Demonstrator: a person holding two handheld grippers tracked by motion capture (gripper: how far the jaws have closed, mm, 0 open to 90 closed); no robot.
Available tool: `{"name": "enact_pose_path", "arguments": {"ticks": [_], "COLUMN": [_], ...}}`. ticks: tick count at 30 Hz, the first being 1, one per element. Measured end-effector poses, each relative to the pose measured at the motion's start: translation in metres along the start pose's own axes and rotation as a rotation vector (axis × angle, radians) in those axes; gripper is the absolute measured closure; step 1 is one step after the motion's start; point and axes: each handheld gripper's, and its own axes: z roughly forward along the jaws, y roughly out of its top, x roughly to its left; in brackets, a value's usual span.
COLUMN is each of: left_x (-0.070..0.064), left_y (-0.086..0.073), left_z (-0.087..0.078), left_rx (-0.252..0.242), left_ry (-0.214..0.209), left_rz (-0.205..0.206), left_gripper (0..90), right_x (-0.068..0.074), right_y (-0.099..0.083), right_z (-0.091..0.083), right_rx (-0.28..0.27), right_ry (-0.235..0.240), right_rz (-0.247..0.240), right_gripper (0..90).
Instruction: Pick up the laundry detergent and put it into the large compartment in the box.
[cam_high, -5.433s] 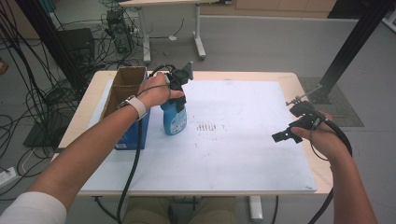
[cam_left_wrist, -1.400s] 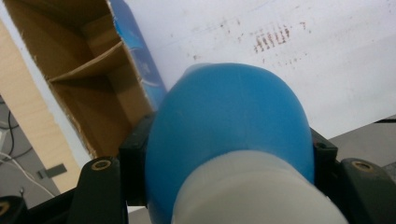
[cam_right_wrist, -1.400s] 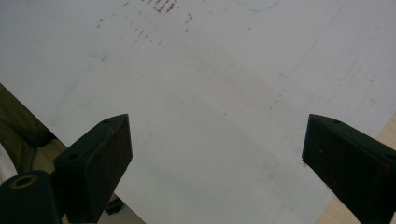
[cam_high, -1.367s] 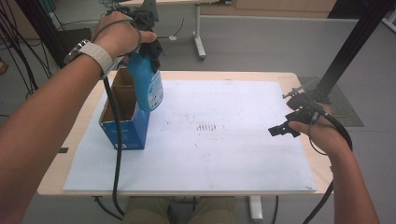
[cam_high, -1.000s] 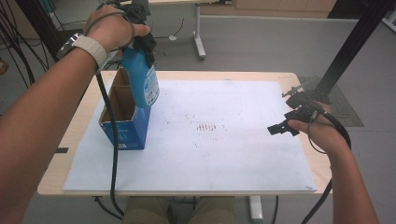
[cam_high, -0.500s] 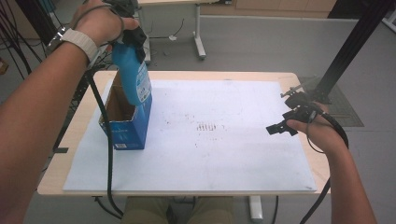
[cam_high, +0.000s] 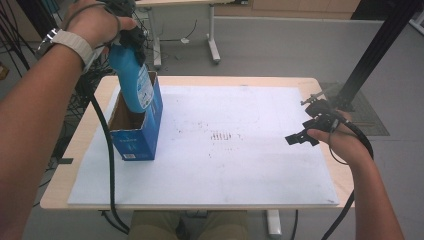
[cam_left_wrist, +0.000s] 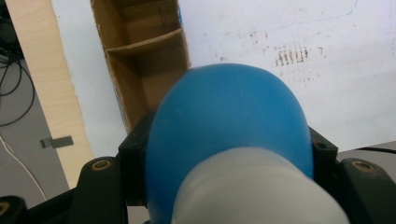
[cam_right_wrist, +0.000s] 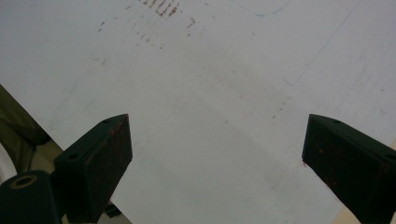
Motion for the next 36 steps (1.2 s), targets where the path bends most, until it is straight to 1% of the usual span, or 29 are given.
{"name": "enact_pose_path", "arguments": {"ticks": [5,10,14,16,18,21,26,34,36], "left_x": [0.007,0.014,0.019,0.023,0.027,0.033,0.037,0.041,0.042], "left_y": [-0.001,-0.001,-0.002,-0.001,-0.003,-0.003,-0.001,0.002,0.003], "left_z": [0.001,0.004,0.007,0.008,0.009,0.011,0.016,0.029,0.033], "left_rx": [-0.003,0.000,0.002,0.009,0.001,0.003,0.007,0.011,0.016], "left_ry": [-0.001,0.000,0.012,0.012,0.009,0.011,0.026,0.026,0.024], "left_rz": [-0.021,-0.038,-0.054,-0.064,-0.075,-0.090,-0.105,-0.123,-0.122], "left_gripper": [37.6,37.6,37.6,37.6,37.6,37.6,37.6,37.6,37.6], "right_x": [-0.002,-0.003,-0.004,-0.004,-0.005,-0.005,-0.005,-0.007,-0.008], "right_y": [0.003,0.008,0.011,0.012,0.013,0.015,0.017,0.017,0.017], "right_z": [0.001,0.006,0.011,0.012,0.014,0.014,0.016,0.021,0.021], "right_rx": [-0.001,-0.002,0.004,0.006,0.008,0.008,0.012,0.016,0.017], "right_ry": [0.001,0.008,0.017,0.019,0.020,0.022,0.023,0.029,0.031], "right_rz": [-0.005,-0.017,-0.022,-0.023,-0.024,-0.024,-0.025,-0.022,-0.021], "right_gripper": [8.4,8.3,8.3,8.3,8.3,8.3,8.3,8.3,8.3]}}
